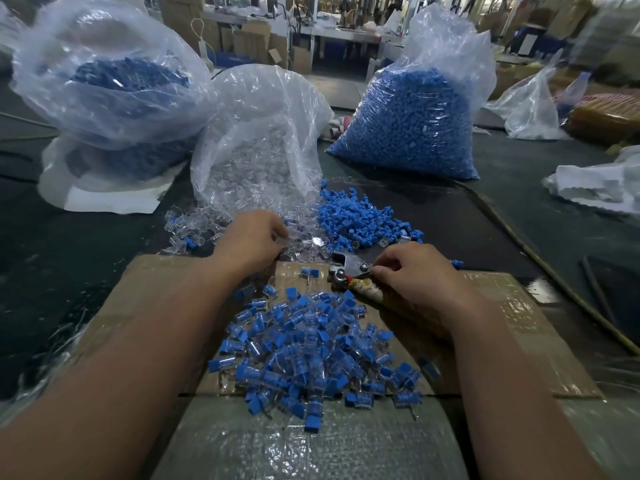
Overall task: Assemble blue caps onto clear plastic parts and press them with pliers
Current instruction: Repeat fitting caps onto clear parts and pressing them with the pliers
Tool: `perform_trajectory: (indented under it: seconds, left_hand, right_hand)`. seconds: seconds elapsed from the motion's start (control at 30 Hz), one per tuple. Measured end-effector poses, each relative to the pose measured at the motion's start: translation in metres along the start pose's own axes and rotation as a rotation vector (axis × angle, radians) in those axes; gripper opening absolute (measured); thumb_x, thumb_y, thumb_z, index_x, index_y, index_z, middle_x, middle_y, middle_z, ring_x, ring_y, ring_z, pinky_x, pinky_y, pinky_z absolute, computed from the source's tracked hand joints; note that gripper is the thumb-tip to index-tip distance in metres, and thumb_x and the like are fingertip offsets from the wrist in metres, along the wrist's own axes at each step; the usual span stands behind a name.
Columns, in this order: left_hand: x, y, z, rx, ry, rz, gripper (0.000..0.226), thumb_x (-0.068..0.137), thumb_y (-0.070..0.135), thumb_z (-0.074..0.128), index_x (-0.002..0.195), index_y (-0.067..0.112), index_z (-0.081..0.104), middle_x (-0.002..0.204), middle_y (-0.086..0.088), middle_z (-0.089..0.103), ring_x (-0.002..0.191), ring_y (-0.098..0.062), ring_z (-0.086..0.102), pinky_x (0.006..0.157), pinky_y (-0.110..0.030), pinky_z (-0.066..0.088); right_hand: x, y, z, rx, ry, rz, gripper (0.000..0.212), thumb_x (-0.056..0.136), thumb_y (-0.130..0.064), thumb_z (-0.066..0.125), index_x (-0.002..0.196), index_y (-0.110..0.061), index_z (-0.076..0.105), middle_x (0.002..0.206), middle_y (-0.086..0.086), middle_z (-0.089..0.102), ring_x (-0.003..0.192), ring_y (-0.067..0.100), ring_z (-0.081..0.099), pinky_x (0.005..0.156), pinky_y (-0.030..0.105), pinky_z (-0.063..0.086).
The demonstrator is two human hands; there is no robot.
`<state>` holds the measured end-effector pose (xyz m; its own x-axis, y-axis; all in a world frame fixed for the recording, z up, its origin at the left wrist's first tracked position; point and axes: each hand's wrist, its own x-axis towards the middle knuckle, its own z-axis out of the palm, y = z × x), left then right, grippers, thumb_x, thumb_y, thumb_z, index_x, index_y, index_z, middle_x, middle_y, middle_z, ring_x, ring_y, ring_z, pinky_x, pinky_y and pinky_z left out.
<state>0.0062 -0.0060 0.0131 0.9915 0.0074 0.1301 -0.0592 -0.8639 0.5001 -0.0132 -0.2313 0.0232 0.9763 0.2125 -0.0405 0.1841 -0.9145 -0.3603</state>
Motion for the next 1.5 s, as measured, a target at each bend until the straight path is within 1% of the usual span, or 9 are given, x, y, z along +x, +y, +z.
perform_trajectory:
  seconds: [0.17, 0.33, 0.47, 0.6, 0.77, 0.87, 1.07, 1.3, 1.5]
  left_hand:
    - [-0.017, 0.0, -0.009, -0.235, 0.091, -0.055, 0.016, 0.08, 0.008, 0.069, 0.096, 0.011, 0.067, 0.086, 0.002, 0.063, 0.075, -0.007, 0.056, 0.067, -0.015, 0.041]
    - [-0.037, 0.004, -0.01, -0.339, 0.149, -0.06, 0.019, 0.078, 0.008, 0.07, 0.067, 0.02, 0.059, 0.07, 0.004, 0.06, 0.068, -0.012, 0.058, 0.073, -0.032, 0.05]
    - [-0.043, 0.0, -0.005, -0.385, 0.171, -0.091, 0.022, 0.079, 0.009, 0.068, 0.065, 0.022, 0.059, 0.067, 0.004, 0.062, 0.066, -0.013, 0.06, 0.075, -0.034, 0.053]
    - [-0.045, -0.001, -0.004, -0.453, 0.18, -0.09, 0.019, 0.083, 0.01, 0.065, 0.068, 0.021, 0.061, 0.067, 0.003, 0.062, 0.05, 0.005, 0.058, 0.048, -0.007, 0.044]
    - [-0.047, 0.003, -0.006, -0.538, 0.266, -0.077, 0.023, 0.083, 0.009, 0.063, 0.065, 0.022, 0.058, 0.061, 0.003, 0.063, 0.055, -0.01, 0.061, 0.051, -0.021, 0.047]
    - [-0.051, 0.006, -0.005, -0.705, 0.251, -0.081, 0.02, 0.082, 0.003, 0.065, 0.067, 0.017, 0.061, 0.055, 0.0, 0.065, 0.048, -0.007, 0.062, 0.042, -0.014, 0.046]
    - [-0.051, 0.009, -0.007, -0.824, 0.214, -0.059, 0.028, 0.08, -0.004, 0.062, 0.071, 0.022, 0.064, 0.055, 0.002, 0.065, 0.052, -0.007, 0.061, 0.05, -0.016, 0.05]
    - [-0.055, 0.013, -0.01, -0.961, 0.142, -0.087, 0.028, 0.077, -0.014, 0.06, 0.073, 0.013, 0.063, 0.061, 0.0, 0.063, 0.053, -0.011, 0.064, 0.051, -0.02, 0.054]
    - [-0.055, 0.016, -0.009, -0.991, 0.126, -0.091, 0.022, 0.079, -0.01, 0.062, 0.077, 0.012, 0.061, 0.067, -0.006, 0.062, 0.052, -0.011, 0.065, 0.051, -0.023, 0.055]
  right_hand:
    - [0.003, 0.002, 0.002, 0.006, -0.007, 0.009, 0.018, 0.092, -0.033, 0.052, 0.103, -0.025, 0.063, 0.079, -0.017, 0.048, 0.074, 0.001, 0.043, 0.058, 0.02, 0.032]
    - [0.003, 0.004, 0.003, 0.035, 0.006, 0.006, 0.017, 0.092, -0.033, 0.053, 0.103, -0.025, 0.063, 0.077, -0.021, 0.045, 0.072, -0.001, 0.041, 0.057, 0.018, 0.03]
    - [0.003, 0.005, 0.004, 0.027, 0.018, -0.003, 0.019, 0.092, -0.033, 0.052, 0.103, -0.024, 0.064, 0.078, -0.019, 0.045, 0.072, 0.0, 0.042, 0.06, 0.021, 0.031]
    - [0.003, 0.005, 0.004, 0.024, 0.009, -0.005, 0.019, 0.092, -0.033, 0.052, 0.103, -0.023, 0.064, 0.078, -0.02, 0.045, 0.072, -0.001, 0.042, 0.059, 0.019, 0.031]
    - [0.002, 0.006, 0.003, 0.058, -0.014, -0.005, 0.018, 0.093, -0.031, 0.051, 0.103, -0.023, 0.063, 0.079, -0.022, 0.045, 0.074, -0.002, 0.043, 0.061, 0.019, 0.033]
    - [0.0, 0.005, 0.001, 0.076, -0.023, -0.01, 0.015, 0.092, -0.031, 0.052, 0.101, -0.025, 0.063, 0.081, -0.021, 0.047, 0.076, 0.0, 0.045, 0.061, 0.018, 0.033]
    - [0.009, -0.002, -0.007, 0.048, 0.029, 0.011, 0.015, 0.091, -0.029, 0.055, 0.101, -0.022, 0.063, 0.09, -0.01, 0.054, 0.083, 0.007, 0.049, 0.073, 0.026, 0.038]
    - [0.051, -0.011, -0.007, -0.001, 0.098, 0.07, 0.026, 0.09, -0.018, 0.057, 0.115, -0.019, 0.06, 0.119, 0.002, 0.058, 0.103, 0.019, 0.054, 0.084, 0.034, 0.047]
    - [0.065, -0.009, 0.006, -0.046, 0.085, 0.102, 0.023, 0.084, -0.009, 0.063, 0.104, -0.019, 0.063, 0.114, 0.004, 0.06, 0.088, 0.016, 0.05, 0.074, 0.03, 0.044]
